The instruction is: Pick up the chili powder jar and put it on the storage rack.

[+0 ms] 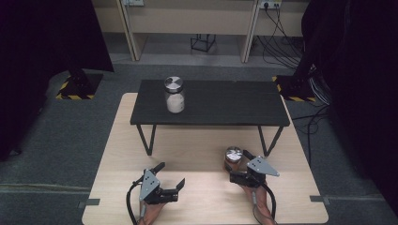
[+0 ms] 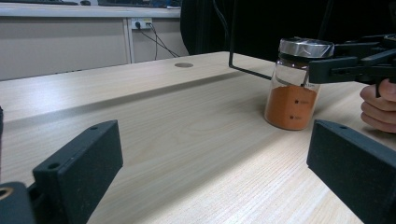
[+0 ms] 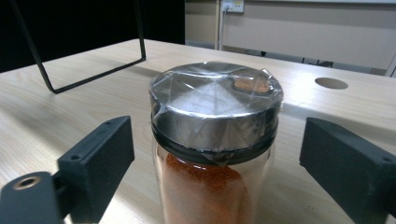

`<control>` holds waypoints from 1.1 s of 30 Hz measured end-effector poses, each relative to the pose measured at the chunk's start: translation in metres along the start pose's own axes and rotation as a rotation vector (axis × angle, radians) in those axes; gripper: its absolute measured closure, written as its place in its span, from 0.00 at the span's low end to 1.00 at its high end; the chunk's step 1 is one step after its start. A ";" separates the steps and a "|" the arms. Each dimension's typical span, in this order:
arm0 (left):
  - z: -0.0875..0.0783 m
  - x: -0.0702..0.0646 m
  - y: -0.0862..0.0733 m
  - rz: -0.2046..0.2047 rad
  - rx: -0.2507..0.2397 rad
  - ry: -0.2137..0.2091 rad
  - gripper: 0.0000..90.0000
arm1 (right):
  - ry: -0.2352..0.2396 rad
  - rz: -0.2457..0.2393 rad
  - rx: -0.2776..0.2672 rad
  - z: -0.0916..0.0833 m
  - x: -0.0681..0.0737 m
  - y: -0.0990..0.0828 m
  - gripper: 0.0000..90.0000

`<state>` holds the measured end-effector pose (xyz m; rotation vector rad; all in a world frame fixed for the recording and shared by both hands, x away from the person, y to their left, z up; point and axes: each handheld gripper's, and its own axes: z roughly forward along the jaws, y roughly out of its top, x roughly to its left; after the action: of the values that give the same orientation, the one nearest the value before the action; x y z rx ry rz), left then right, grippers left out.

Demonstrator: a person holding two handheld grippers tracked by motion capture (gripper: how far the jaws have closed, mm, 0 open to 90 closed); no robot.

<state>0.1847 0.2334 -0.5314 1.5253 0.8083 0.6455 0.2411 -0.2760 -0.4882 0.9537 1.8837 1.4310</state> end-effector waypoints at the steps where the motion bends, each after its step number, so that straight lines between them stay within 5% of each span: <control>1: 0.000 0.000 0.000 0.000 0.000 0.000 0.03 | -0.005 -0.004 0.003 0.001 0.001 0.000 0.14; 18: 0.000 0.000 0.000 0.001 0.000 -0.001 0.03 | 0.000 -0.003 0.063 0.014 0.001 0.007 0.33; 33: 0.000 0.000 0.000 0.001 0.001 0.001 0.03 | -0.006 -0.020 0.057 0.009 0.005 0.009 0.34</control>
<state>0.1848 0.2329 -0.5313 1.5263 0.8093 0.6469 0.2474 -0.2654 -0.4823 0.9617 1.9337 1.3680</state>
